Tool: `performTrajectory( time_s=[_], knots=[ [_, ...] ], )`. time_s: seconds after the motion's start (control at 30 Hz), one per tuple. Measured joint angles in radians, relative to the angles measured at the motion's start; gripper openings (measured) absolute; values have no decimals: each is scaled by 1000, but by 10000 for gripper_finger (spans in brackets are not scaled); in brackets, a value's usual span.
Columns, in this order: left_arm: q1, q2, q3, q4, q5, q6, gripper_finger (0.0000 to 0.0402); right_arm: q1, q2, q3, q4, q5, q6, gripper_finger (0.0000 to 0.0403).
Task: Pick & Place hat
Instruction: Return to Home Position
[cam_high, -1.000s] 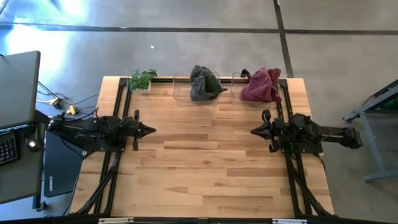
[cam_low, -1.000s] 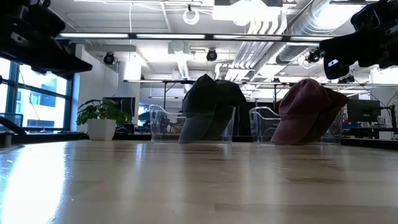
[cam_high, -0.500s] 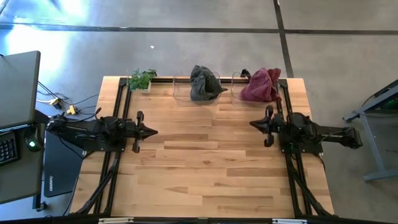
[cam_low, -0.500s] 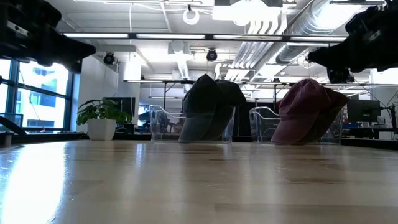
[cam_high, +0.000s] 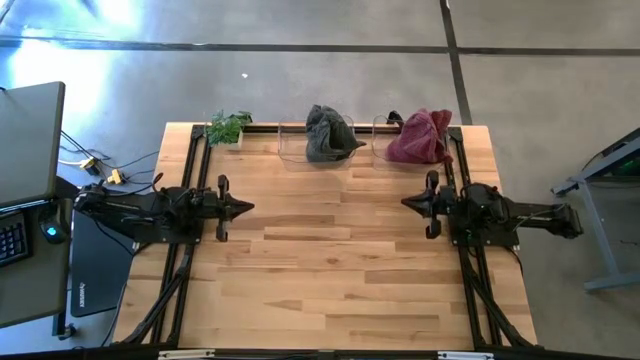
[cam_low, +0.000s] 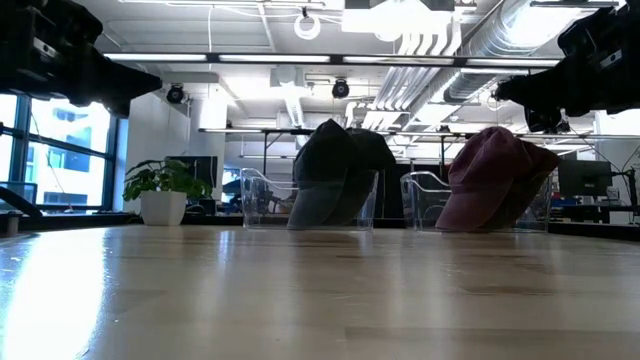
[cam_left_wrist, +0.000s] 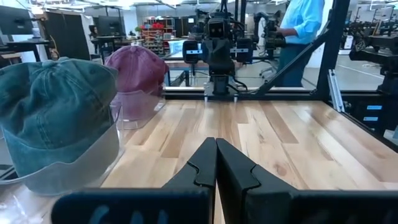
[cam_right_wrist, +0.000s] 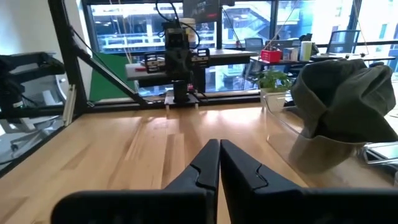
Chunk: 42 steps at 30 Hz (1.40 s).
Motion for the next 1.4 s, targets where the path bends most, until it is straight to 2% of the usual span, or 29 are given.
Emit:
performTrajectory(
  time_s=[0.57, 0.73, 0.9, 1.13, 1.27, 1.4],
  knots=[
    [0, 0, 0, 1, 1, 0, 0, 0, 0, 0, 2, 0, 1, 12],
    [6, -40, 0, 18, 2, -1, 0, 0, 0, 0, 3, 1, 1, 12],
    [73, -37, 0, -2, 44, -30, 0, 0, 1, 0, 3, 2, 1, 12],
    [251, -37, 0, -37, 273, 17, 0, 0, 1, 0, 3, 2, 1, 12],
    [332, -37, 0, -39, 259, -8, 0, 0, 1, 0, 3, 2, 1, 12],
    [361, -37, 0, -40, 261, -11, 0, 0, 1, 0, 3, 2, 1, 12]
  ],
)
